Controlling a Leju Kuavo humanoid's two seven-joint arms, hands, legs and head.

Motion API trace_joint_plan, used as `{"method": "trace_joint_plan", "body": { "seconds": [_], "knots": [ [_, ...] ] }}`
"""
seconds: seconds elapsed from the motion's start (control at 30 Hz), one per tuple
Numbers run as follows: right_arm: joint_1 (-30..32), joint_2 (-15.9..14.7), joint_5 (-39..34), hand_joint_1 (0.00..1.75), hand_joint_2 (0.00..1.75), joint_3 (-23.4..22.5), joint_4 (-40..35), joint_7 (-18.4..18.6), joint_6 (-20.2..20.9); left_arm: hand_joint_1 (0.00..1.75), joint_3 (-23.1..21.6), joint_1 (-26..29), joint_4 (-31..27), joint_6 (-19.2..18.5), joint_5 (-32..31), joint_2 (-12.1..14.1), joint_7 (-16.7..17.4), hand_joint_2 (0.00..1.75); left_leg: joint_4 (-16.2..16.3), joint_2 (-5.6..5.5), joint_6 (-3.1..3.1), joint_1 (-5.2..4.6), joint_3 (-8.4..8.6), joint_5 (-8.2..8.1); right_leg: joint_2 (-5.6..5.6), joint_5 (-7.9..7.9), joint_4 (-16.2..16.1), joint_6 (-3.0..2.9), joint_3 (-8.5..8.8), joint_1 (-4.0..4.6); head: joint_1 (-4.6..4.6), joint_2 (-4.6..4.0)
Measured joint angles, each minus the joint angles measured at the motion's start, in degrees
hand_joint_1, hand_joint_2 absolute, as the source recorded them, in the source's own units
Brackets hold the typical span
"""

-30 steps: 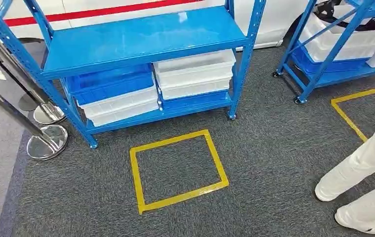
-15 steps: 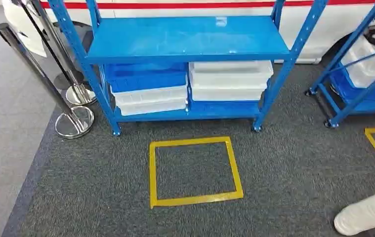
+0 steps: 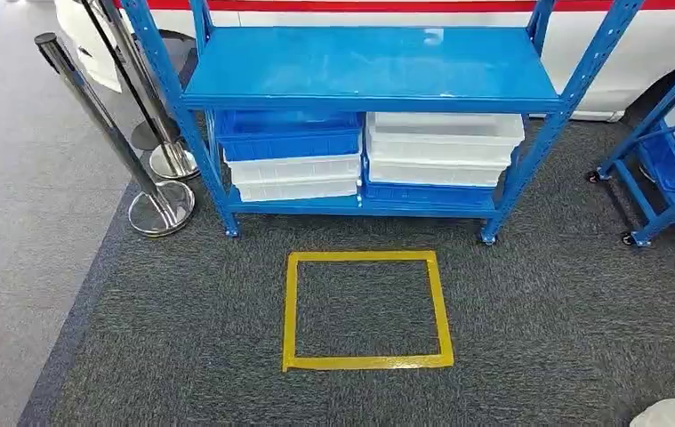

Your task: Take the parts from the cabinet and place them on the table.

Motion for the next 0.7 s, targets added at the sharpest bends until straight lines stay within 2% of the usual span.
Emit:
{"method": "trace_joint_plan", "body": {
  "seconds": [0.07,0.1,0.13,0.17,0.23,0.27,0.3,0.33,0.37,0.4,0.43,0.47,0.5,0.57,0.6,0.63,0.67,0.7],
  "knots": [
    [-0.6,0.0,0.7,0.00,0.00,-1.0,1.4,0.3,0.0,0.00,0.0,-0.2,0.5,0.0,0.0,0.2,0.2,0.00,9.2,0.77,-0.47,0.25,-5.26,-4.07,-0.42,-0.59,0.0,-0.16,0.48,0.13,0.02,0.00],
    [-0.8,0.0,0.9,0.00,0.00,-1.6,2.1,0.4,0.0,0.00,0.0,-0.2,0.9,0.0,-0.1,0.3,0.3,0.00,13.3,0.89,-0.57,0.25,-7.85,-4.98,-0.62,-1.00,0.0,-0.16,0.85,0.16,0.02,0.00],
    [-1.1,0.0,1.1,0.00,0.00,-2.1,2.6,0.5,0.0,0.00,0.0,-0.1,1.3,0.1,-0.2,0.4,0.4,0.00,14.6,0.90,-0.54,0.25,-9.20,-4.18,-0.70,-1.46,0.0,-0.11,1.35,0.19,0.02,0.00],
    [-1.2,0.0,1.2,0.00,0.00,-2.5,3.2,0.7,0.0,0.00,0.0,0.0,1.6,0.3,-0.2,0.7,0.5,0.00,12.9,0.90,-0.38,0.24,-9.00,-1.92,-0.75,-1.98,0.0,-0.06,2.02,0.21,0.02,0.00],
    [-1.6,0.1,1.5,0.00,0.00,-3.1,4.0,1.1,0.0,0.00,0.0,0.0,2.2,0.5,-0.2,1.1,0.5,0.00,3.2,0.96,0.45,0.04,-5.29,4.76,-0.91,-3.18,0.0,0.13,3.70,0.30,0.02,0.00],
    [-1.8,0.2,1.7,0.00,0.00,-3.3,4.3,1.1,0.0,0.00,0.0,0.1,2.4,0.7,-0.2,1.4,0.5,0.00,-1.9,1.32,1.22,-0.36,-3.54,7.06,-1.04,-3.82,-0.1,0.26,4.35,0.31,0.02,0.00],
    [-2.1,0.4,1.8,0.00,0.00,-3.7,4.9,1.1,0.0,0.00,0.0,0.0,2.8,0.8,-0.2,1.8,0.6,0.00,-1.9,1.83,1.73,-0.82,-2.85,5.57,-1.27,-4.22,-0.2,0.70,4.50,0.62,0.05,0.00],
    [-2.4,0.3,1.8,0.00,0.00,-4.0,5.2,1.2,0.0,0.00,0.0,-0.2,3.0,0.9,-0.2,1.9,0.5,0.00,-2.7,1.80,2.01,-0.88,-2.46,5.51,-1.03,-4.36,-0.3,1.11,4.53,0.38,-0.02,0.00],
    [-2.5,0.3,1.8,0.00,0.00,-4.2,5.4,1.1,0.0,0.00,0.0,-0.3,3.3,0.9,-0.2,1.9,0.5,0.00,-2.9,1.70,2.28,-1.01,-2.44,5.32,-1.27,-4.39,-0.9,1.38,5.06,0.32,0.00,0.00],
    [-2.6,0.3,1.8,0.00,0.00,-4.2,5.7,1.1,0.0,0.00,0.0,-0.2,3.4,0.9,-0.2,2.0,0.5,0.00,-3.3,1.58,2.72,-0.99,-2.19,5.03,-1.28,-3.84,-0.5,1.90,5.50,0.30,0.02,0.00],
    [-2.9,0.3,1.9,0.00,0.00,-4.4,5.9,1.1,0.0,0.00,0.0,-0.2,3.7,1.0,-0.2,2.0,0.5,0.00,-3.9,1.04,3.00,-0.57,-1.23,4.94,-1.33,-3.40,0.1,2.46,5.64,0.54,-0.02,0.00],
    [-2.9,0.3,2.1,0.00,0.00,-4.6,6.2,1.1,0.0,0.00,0.0,-0.1,3.8,1.0,-0.2,2.0,0.5,0.00,-5.0,0.99,3.16,-0.22,0.13,4.82,-1.05,-3.12,2.4,2.67,4.90,0.32,0.02,0.00],
    [-3.0,0.3,2.2,0.00,0.00,-4.8,6.4,1.1,0.0,0.00,0.0,-0.2,4.0,1.0,-0.2,2.0,0.5,0.00,-5.4,1.02,3.51,-0.24,0.93,4.60,-0.61,-3.45,5.6,2.63,3.08,0.32,0.02,0.00],
    [-3.4,0.2,2.6,0.00,0.00,-5.5,7.0,1.0,0.1,0.00,0.0,-0.4,4.1,1.0,-0.2,2.0,0.5,0.00,-5.5,0.90,3.88,-0.26,1.63,3.99,-0.22,-6.76,12.9,2.92,-2.41,0.08,0.04,0.00],
    [-3.7,0.2,2.6,0.00,0.00,-5.9,7.2,0.9,0.1,0.00,0.0,-0.4,4.0,0.5,-0.2,1.9,0.7,0.00,-5.5,0.72,3.92,-0.30,2.05,3.52,-0.21,-9.00,15.6,3.21,-4.98,0.05,0.00,0.00],
    [-4.1,0.2,2.6,0.00,0.00,-6.9,7.8,0.6,0.0,0.00,-0.1,-0.2,3.3,-0.5,-0.4,1.4,1.1,0.00,-5.5,0.65,3.86,-0.32,2.65,3.06,-0.22,-9.98,16.8,3.29,-6.87,0.05,0.04,0.00],
    [-4.3,0.2,2.5,0.00,0.00,-7.8,8.2,0.5,0.0,0.00,-0.1,0.0,2.4,-1.2,-0.6,0.9,1.3,0.00,-5.5,0.82,3.82,-0.32,3.33,2.55,-0.23,-9.19,15.9,3.29,-7.58,0.05,0.02,0.00],
    [-4.6,0.2,2.1,0.00,0.00,-9.0,8.7,0.3,0.1,0.00,-0.2,0.2,1.7,-1.9,-0.7,0.4,1.5,0.00,-5.5,0.87,3.71,-0.32,4.20,1.93,-0.26,-6.89,13.3,3.12,-7.35,0.05,0.02,0.00]
  ]
}}
